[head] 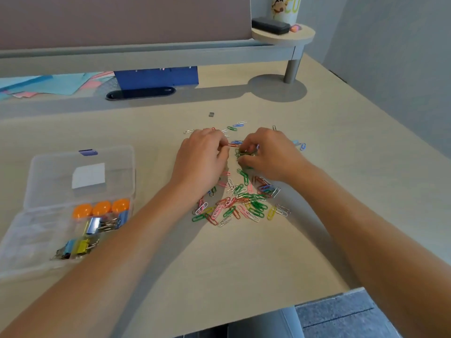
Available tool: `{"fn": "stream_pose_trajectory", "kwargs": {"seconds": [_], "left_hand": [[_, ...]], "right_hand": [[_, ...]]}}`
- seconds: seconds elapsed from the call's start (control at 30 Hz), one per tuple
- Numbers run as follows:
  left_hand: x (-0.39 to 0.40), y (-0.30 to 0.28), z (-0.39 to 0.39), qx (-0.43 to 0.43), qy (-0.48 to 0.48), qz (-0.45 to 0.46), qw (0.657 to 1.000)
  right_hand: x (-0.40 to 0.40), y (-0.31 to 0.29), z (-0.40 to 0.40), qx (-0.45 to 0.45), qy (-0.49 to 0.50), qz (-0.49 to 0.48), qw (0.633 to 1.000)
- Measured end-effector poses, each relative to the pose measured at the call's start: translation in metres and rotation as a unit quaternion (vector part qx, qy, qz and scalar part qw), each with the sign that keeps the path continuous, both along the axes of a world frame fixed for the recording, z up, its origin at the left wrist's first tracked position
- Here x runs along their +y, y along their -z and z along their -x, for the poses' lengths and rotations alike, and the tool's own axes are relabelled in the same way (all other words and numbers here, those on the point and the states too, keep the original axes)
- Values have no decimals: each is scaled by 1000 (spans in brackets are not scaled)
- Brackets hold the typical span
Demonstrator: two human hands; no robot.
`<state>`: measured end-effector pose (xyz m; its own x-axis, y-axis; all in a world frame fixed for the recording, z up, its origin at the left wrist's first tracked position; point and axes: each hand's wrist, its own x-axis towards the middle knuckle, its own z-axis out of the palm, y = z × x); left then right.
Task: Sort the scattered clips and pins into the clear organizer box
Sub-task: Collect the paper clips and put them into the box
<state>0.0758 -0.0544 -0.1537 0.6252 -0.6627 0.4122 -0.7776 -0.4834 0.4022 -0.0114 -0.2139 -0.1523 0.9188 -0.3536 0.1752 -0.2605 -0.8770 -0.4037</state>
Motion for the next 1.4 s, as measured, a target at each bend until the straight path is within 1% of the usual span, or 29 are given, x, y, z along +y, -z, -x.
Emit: {"fn": "stream_pose_trajectory", "kwargs": {"seconds": [0.07,0.13,0.3,0.43,0.53,0.63,0.7,0.87,1.0,1.13,1.23,1.4], "left_hand": [[1,2,2,-1,2,13,1000],[1,4,3,-4,2,24,1000],[1,11,1,-6,3,22,1000],[3,14,1,-9,4,27,1000],[4,16,0,0,-24,32,999],[7,16,-5,27,-72,73,994],[10,13,-9,38,-104,80,991],[20,6,-11,51,-181,5,982],[27,4,-18,61,-210,-15,976],[33,9,-31,55,-222,-24,973],[33,13,-35,60,-222,-24,973],[33,14,-33,56,-211,-37,975]], "right_hand": [[-4,3,-1,-10,-13,23,1000],[-8,8,0,-33,-14,21,999],[-19,11,9,-87,21,-81,993],[-21,12,12,-88,39,-122,988],[-18,13,12,-91,41,-126,987],[-12,11,7,-112,46,-106,987],[-7,9,-3,-118,45,-93,988],[1,-1,-39,-75,28,-34,996],[3,-5,-70,-50,13,-33,998],[-4,-3,-102,-39,34,-42,998],[-12,-2,-124,-17,59,-25,998],[-18,3,-148,-4,55,-21,998]]}}
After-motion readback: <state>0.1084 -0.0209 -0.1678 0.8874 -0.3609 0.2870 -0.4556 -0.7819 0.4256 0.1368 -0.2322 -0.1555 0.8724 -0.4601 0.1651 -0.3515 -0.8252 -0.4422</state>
